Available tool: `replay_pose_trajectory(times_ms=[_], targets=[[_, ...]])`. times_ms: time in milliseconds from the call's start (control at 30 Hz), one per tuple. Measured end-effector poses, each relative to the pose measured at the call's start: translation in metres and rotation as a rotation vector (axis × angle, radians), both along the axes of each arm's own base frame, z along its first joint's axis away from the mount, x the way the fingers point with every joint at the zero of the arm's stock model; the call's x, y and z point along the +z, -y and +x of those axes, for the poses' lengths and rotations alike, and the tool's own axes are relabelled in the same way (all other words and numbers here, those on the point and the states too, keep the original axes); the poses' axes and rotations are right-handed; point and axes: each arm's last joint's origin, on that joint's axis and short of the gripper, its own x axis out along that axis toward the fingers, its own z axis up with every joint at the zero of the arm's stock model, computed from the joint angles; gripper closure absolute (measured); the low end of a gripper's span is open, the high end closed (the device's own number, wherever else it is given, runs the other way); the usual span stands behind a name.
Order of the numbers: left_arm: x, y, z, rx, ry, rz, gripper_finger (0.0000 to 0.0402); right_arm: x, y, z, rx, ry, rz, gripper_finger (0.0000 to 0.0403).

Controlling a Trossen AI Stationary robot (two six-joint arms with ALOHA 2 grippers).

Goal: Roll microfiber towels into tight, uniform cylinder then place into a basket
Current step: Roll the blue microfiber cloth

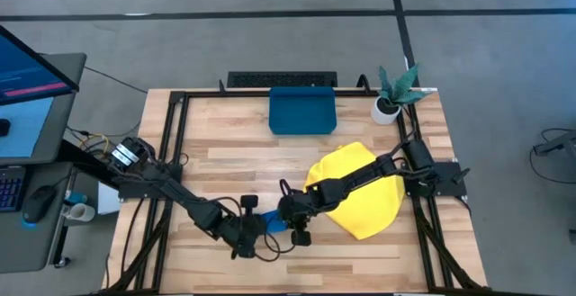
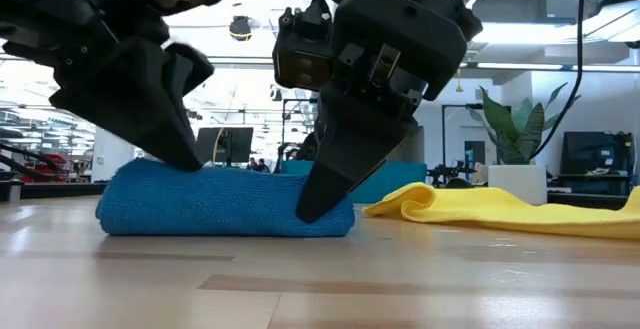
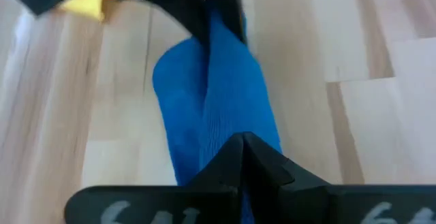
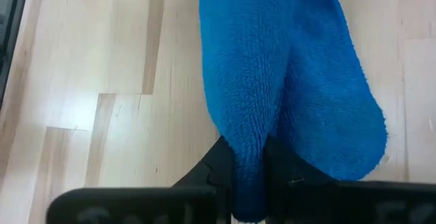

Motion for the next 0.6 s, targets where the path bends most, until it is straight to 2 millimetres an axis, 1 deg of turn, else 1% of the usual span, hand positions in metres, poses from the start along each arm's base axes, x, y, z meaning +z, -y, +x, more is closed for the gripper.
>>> replay_pose_trajectory(times_ms=[133, 400, 467, 533, 600], targets=[[-0.007, -0.006, -0.002, 0.098, -0.071, -0.064, 0.0400, 0.000, 0.002, 0.001, -0.003, -0.003, 0.007, 0.0346], [-0.029, -0.005, 0.003, 0.113, -0.147, -0.110, 0.0400, 0.000, 0.006, 0.003, -0.086, -0.040, 0.064, 0.0346], [-0.030, -0.006, 0.002, 0.138, -0.159, -0.114, 0.0400, 0.001, 0.008, 0.003, -0.098, -0.046, 0.075, 0.0344], [-0.030, -0.006, 0.002, 0.167, -0.167, -0.124, 0.0400, 0.000, 0.008, 0.003, -0.111, -0.055, 0.089, 0.0335], [-0.031, -0.006, 0.001, 0.190, -0.170, -0.130, 0.0400, 0.000, 0.008, 0.003, -0.112, -0.054, 0.088, 0.0315]])
